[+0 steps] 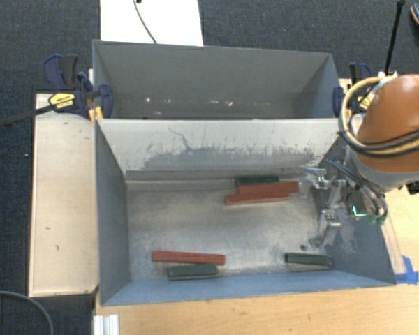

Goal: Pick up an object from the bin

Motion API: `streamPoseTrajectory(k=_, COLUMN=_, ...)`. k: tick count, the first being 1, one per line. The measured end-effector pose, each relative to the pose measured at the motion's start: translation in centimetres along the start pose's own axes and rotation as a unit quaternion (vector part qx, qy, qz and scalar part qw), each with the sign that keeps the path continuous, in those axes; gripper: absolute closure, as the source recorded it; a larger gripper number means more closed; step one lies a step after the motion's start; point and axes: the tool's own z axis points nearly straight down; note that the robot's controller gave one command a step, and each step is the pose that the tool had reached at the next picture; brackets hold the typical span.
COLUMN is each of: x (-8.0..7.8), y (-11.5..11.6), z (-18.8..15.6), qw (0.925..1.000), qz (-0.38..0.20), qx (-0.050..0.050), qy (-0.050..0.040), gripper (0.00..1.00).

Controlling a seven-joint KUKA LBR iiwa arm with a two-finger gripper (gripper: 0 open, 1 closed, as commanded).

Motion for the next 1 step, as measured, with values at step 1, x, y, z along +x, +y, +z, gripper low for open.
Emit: streamPoseTrajectory(k=1, x=-0.15, y=0.02, z=-0.33, qw=1.0, qz=-0.001, qx=0.0, qy=-0.0037, gripper=0.0)
